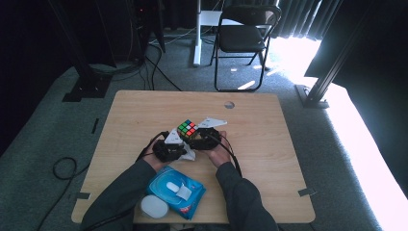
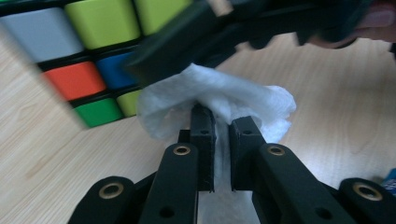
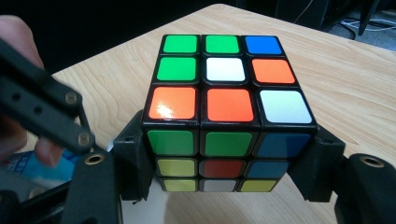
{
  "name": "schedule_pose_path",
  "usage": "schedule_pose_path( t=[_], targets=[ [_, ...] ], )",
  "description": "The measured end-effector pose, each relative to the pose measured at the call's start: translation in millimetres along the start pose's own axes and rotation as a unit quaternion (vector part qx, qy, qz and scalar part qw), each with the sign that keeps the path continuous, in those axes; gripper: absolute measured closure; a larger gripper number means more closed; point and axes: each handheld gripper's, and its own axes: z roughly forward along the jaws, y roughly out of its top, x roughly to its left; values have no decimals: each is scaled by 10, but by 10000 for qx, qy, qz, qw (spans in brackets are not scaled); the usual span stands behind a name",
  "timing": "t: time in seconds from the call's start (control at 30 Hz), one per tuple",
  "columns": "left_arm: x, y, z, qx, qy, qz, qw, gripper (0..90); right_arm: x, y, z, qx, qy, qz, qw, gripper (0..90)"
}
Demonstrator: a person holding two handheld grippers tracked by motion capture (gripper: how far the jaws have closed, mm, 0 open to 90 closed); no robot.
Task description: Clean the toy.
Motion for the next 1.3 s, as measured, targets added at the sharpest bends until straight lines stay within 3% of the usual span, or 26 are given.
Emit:
schedule_pose_path(
  t=[0.2, 0.47, 0.63, 0.9, 1.03, 1.17, 1.3],
  targets=[
    [41, -22, 3, 74, 67, -42, 9999, 830, 14, 16, -7, -22, 17, 28, 10000, 341],
    [181, -85, -29, -30, 301, -446, 9985, 823, 2, 34, -66, -145, 179, 122, 9997, 342],
    [236, -103, -60, -88, 345, -534, 9979, 824, 10, 43, -84, -165, 222, 122, 9995, 341],
    [373, -164, -109, -276, 420, -897, 9947, 825, 42, 55, -108, -181, 312, 94, 9993, 341],
    [462, -219, -131, -395, 471, -1175, 9912, 827, 53, 53, -98, -179, 355, 77, 9992, 341],
    [492, -238, -140, -431, 458, -1248, 9902, 828, 64, 53, -80, -159, 381, 103, 9991, 341],
    [470, -227, -115, -425, 397, -1229, 9907, 828, 82, 71, -38, -147, 399, 106, 9990, 341]
  ],
)
